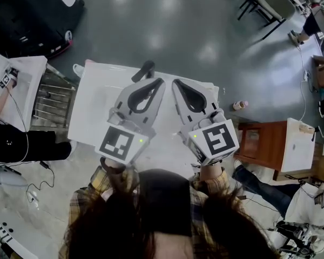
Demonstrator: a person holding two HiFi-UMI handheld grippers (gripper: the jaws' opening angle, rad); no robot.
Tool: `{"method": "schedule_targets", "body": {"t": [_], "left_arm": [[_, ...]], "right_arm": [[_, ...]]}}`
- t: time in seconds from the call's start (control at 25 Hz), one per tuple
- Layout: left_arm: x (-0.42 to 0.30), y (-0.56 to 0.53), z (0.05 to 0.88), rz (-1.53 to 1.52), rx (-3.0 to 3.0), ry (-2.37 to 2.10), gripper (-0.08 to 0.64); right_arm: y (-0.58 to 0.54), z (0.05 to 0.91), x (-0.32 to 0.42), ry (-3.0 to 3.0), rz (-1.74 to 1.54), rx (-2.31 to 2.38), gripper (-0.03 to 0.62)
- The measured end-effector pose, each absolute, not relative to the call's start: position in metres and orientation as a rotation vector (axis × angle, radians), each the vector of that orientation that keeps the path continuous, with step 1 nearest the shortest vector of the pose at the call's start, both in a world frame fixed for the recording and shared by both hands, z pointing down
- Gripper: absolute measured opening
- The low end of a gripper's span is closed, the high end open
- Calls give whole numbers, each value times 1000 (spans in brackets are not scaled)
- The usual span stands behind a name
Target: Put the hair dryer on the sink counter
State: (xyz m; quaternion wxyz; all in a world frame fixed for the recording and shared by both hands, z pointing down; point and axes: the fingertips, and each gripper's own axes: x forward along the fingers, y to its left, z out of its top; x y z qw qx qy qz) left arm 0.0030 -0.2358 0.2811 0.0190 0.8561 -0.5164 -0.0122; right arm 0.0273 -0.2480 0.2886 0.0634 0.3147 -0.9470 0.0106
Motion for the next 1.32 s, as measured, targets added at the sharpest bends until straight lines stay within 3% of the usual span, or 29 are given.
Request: {"method": "schedule_targets", "body": {"t": [1.32], "left_arm": [[12, -234, 287, 3, 2646, -1610, 18]], "right_arm": [[-248, 299, 38, -2847, 33, 918, 15]]}}
